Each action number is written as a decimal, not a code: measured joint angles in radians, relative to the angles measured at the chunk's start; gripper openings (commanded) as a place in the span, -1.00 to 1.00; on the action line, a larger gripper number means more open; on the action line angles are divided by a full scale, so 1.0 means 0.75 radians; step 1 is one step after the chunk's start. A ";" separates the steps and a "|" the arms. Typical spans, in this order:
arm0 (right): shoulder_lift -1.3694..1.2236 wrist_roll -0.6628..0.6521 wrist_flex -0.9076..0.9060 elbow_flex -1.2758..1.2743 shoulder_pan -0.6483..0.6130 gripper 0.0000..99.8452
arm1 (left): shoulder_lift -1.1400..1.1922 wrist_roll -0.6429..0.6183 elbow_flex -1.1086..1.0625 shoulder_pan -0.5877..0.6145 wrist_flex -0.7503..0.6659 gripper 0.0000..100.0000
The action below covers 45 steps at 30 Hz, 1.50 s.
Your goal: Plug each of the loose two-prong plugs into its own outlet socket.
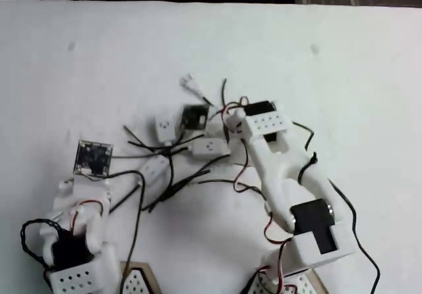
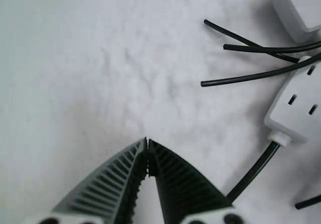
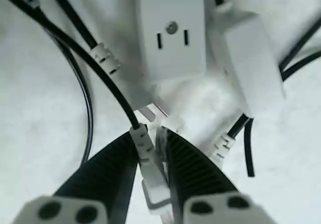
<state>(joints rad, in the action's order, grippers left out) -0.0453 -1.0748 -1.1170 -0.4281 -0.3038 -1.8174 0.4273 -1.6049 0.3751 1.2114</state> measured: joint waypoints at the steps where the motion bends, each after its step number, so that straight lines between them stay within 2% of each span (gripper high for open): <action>1: 0.000 0.080 -0.012 0.000 0.010 -0.96 | 0.000 0.000 0.000 0.000 0.000 -0.95; 5: 0.002 0.235 -0.082 0.000 0.074 -0.96 | 0.000 0.000 -0.014 0.000 0.000 -0.95; 11: 0.135 0.307 -0.198 0.000 0.203 -0.96 | 0.000 0.000 -0.018 0.000 0.000 -0.95; 19: 0.336 0.368 -0.213 0.000 0.528 -0.96 | 0.000 0.000 -0.018 0.000 0.000 -0.95; 22: 0.342 0.393 -0.213 -0.012 0.595 -0.96 | 0.000 0.000 -0.018 0.000 0.000 -0.95; 29: 0.260 0.397 -0.059 -0.221 0.536 -0.95 | 0.000 0.000 -0.018 0.000 0.000 -0.95; 35: 0.155 0.336 -0.057 -0.245 0.389 -0.71 | 0.000 0.000 -0.018 0.000 0.000 -0.95; 45: 0.145 0.268 -0.098 -0.245 0.313 -0.71 | 0.000 0.000 -0.018 0.000 0.000 -0.95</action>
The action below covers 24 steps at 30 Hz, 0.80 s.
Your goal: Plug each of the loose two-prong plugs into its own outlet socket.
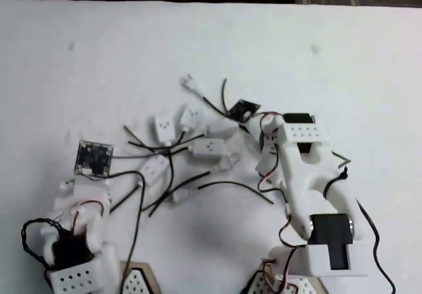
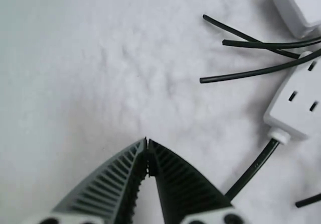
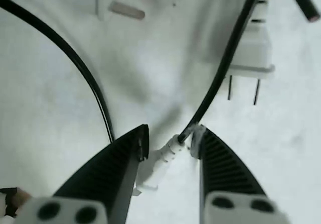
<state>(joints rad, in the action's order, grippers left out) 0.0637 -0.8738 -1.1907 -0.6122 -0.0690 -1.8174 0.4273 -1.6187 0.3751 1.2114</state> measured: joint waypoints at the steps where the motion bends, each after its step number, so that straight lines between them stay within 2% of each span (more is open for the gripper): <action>1: 0.000 -0.004 -0.002 0.000 0.002 -0.71 | 0.000 0.000 0.000 0.000 0.000 -0.95; 11: 0.000 -0.059 -0.125 0.000 0.084 -0.78 | 0.000 0.000 0.000 0.000 0.000 -0.95; 24: -0.012 -0.059 -0.133 -0.023 0.129 -0.79 | 0.000 0.000 0.000 0.000 0.000 -0.95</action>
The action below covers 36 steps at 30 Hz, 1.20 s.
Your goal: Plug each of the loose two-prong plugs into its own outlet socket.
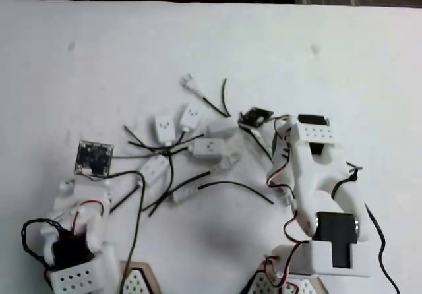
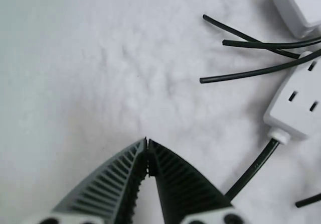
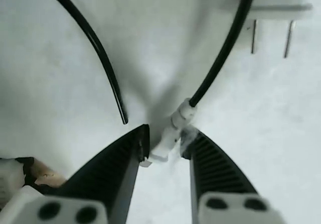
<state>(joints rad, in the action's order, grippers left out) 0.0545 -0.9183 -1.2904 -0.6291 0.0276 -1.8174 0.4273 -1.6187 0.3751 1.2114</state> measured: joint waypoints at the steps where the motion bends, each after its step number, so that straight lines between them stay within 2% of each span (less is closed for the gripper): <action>1: 0.000 -0.002 0.004 0.000 0.000 -0.79 | 0.000 0.000 0.000 0.000 0.000 -0.95; 15: -0.002 0.000 0.004 -0.012 0.002 -0.97 | 0.000 0.000 0.000 0.000 0.000 -0.95; 25: -0.012 -0.008 -0.033 -0.035 -0.051 -0.96 | 0.000 0.000 0.000 0.000 0.000 -0.95; 30: -0.125 -0.010 -0.055 -0.008 -0.131 -0.96 | 0.000 0.000 0.000 0.000 0.000 -0.95; 36: -0.254 -0.014 -0.080 0.065 -0.137 -0.96 | 0.000 0.000 0.000 0.000 0.000 -0.95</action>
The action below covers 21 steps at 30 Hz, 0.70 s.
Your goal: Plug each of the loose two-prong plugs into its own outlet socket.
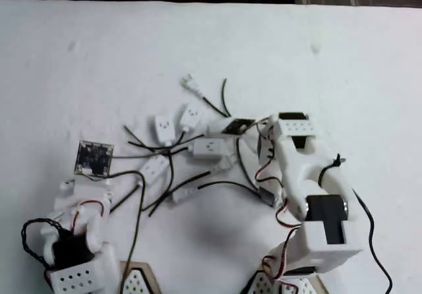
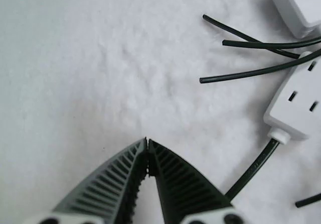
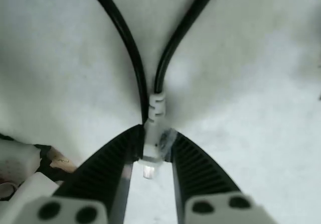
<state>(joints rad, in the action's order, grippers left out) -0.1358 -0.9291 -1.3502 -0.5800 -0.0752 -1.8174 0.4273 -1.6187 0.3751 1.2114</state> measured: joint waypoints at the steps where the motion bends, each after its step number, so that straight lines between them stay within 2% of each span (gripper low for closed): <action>1: -0.012 0.000 0.000 0.002 0.000 -0.96 | 0.000 0.000 0.000 0.000 0.000 -0.95; 6: -0.031 0.000 0.000 0.002 -0.002 -0.95 | 0.000 0.000 0.000 0.000 0.000 -0.95; 9: -0.031 0.000 0.000 0.002 -0.002 -0.86 | 0.000 0.000 0.000 0.000 0.000 -0.95; 13: -0.055 0.002 0.004 0.002 -0.004 -0.95 | 0.000 0.000 0.000 0.000 0.000 -0.95; 21: -0.055 0.000 0.010 0.002 -0.006 -0.96 | 0.000 0.000 0.000 0.000 0.000 -0.95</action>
<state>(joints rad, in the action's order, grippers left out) -0.1772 -0.9291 -1.3426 -0.5785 -0.0798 -1.8174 0.4273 -1.6187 0.3751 1.2114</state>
